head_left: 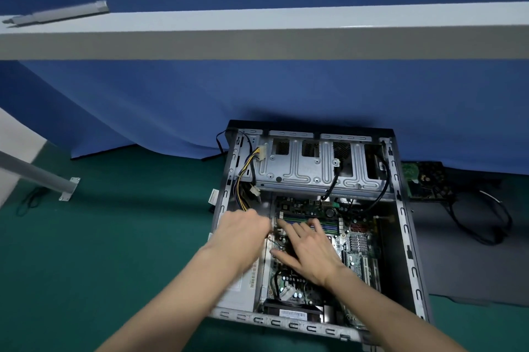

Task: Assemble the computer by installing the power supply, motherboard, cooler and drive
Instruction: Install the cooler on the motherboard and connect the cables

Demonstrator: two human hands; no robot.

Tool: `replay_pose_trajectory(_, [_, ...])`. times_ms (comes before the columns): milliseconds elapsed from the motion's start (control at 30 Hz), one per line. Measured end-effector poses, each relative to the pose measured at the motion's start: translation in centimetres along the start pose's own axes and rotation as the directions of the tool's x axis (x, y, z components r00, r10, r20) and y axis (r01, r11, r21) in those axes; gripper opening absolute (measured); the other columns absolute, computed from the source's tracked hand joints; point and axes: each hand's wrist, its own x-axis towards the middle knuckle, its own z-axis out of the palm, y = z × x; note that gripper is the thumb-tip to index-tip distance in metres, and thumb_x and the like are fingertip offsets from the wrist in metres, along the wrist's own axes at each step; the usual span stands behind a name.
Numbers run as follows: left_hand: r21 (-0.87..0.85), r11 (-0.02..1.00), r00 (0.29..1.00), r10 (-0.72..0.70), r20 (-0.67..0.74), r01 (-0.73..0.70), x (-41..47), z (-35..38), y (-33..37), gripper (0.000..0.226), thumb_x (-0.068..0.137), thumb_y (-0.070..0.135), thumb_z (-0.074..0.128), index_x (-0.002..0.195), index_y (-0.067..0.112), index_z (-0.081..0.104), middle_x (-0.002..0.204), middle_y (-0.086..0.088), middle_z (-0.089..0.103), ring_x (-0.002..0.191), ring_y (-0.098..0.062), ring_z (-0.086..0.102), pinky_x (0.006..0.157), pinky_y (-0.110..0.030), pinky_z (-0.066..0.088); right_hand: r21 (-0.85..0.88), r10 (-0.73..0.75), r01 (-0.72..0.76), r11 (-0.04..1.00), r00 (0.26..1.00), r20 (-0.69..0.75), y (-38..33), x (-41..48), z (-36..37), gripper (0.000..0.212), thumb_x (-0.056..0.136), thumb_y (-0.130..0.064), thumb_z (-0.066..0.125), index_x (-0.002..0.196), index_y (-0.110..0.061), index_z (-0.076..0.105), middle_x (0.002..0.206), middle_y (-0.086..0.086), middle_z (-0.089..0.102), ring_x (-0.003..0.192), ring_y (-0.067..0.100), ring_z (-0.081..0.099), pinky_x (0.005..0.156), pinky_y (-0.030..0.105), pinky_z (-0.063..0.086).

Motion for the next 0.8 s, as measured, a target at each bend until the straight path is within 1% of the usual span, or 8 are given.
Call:
replay_pose_trajectory(100, [-0.135,0.990,0.999,-0.030,0.015,0.032,-1.5,0.8,0.1,0.029,0.095,0.028,0.051,0.123,0.028,0.058,0.113,-0.007,0.062,0.108,-0.030,0.056,0.088,-0.037,0.041,0.079,-0.008,0.004,0.997,0.999,0.044,0.0,0.0,-0.4,0.097,0.079,-0.083,0.000,0.153,-0.021,0.009,0.130,0.006,0.056,0.121,0.022,0.050,0.110,0.043,0.015])
replay_pose_trajectory(167, [-0.181,0.983,0.999,-0.033,0.039,0.040,-2.0,1.6,0.7,0.027,0.095,0.030,0.052,0.120,0.026,0.059,0.112,-0.007,0.059,0.106,-0.029,0.055,0.089,-0.038,0.040,0.100,-0.011,0.006,0.995,0.998,0.055,0.1,-0.1,-0.8,0.104,0.073,-0.089,0.004,0.153,-0.022,0.007,0.134,0.005,0.053,0.128,0.021,0.044,0.112,0.045,0.009])
replay_pose_trajectory(267, [-0.198,0.978,0.998,-0.048,0.048,0.057,-2.4,2.3,1.1,0.030,0.095,0.029,0.052,0.125,0.025,0.057,0.116,-0.008,0.058,0.107,-0.029,0.055,0.090,-0.038,0.040,0.065,-0.032,0.033,0.997,0.999,-0.016,0.3,-1.0,-0.7,0.106,0.074,-0.090,0.013,0.152,-0.019,0.019,0.142,0.000,0.046,0.139,0.017,0.029,0.116,0.046,0.001])
replay_pose_trajectory(333, [-0.200,0.978,0.997,-0.054,0.060,0.065,-2.6,2.7,1.2,0.033,0.096,0.030,0.052,0.129,0.026,0.055,0.120,-0.009,0.057,0.110,-0.030,0.054,0.092,-0.038,0.040,0.078,-0.058,0.061,0.995,0.998,-0.033,0.3,-1.6,-0.4,0.103,0.076,-0.089,0.021,0.149,-0.017,0.029,0.145,-0.002,0.042,0.140,0.016,0.027,0.117,0.043,-0.002])
replay_pose_trajectory(467, [-0.200,0.978,0.995,-0.048,0.083,0.063,-2.6,3.3,1.4,0.032,0.095,0.028,0.051,0.126,0.028,0.057,0.118,-0.011,0.058,0.109,-0.032,0.056,0.090,-0.037,0.042,0.102,-0.076,0.076,0.992,0.997,-0.001,0.4,-1.9,0.2,0.099,0.076,-0.086,0.031,0.148,-0.018,0.030,0.150,-0.002,0.032,0.139,0.015,0.028,0.118,0.041,0.000])
replay_pose_trajectory(667, [-0.215,0.974,0.994,-0.057,0.095,0.076,-2.5,3.3,1.6,0.032,0.095,0.026,0.051,0.126,0.026,0.058,0.118,-0.012,0.058,0.108,-0.033,0.056,0.089,-0.037,0.043,0.104,-0.075,0.075,0.992,0.997,-0.001,0.6,-1.8,0.4,0.093,0.078,-0.083,0.036,0.145,-0.018,0.034,0.145,0.000,0.036,0.133,0.018,0.033,0.117,0.039,0.009])
replay_pose_trajectory(733, [-0.214,0.973,0.993,-0.061,0.103,0.082,-2.5,3.2,1.7,0.031,0.095,0.026,0.050,0.125,0.024,0.058,0.118,-0.011,0.057,0.108,-0.032,0.056,0.090,-0.037,0.042,0.105,-0.070,0.069,0.992,0.998,0.004,0.5,-1.9,0.3,0.094,0.077,-0.084,0.035,0.145,-0.019,0.034,0.145,0.000,0.035,0.134,0.018,0.033,0.117,0.039,0.008])
replay_pose_trajectory(800, [-0.217,0.972,0.991,-0.067,0.115,0.091,-2.5,3.0,1.9,0.031,0.095,0.026,0.050,0.125,0.023,0.058,0.118,-0.011,0.056,0.108,-0.032,0.055,0.090,-0.037,0.041,0.107,-0.074,0.073,0.992,0.997,0.003,0.5,-1.9,0.1,0.093,0.077,-0.086,0.031,0.145,-0.022,0.035,0.148,0.000,0.034,0.139,0.019,0.028,0.118,0.043,0.003])
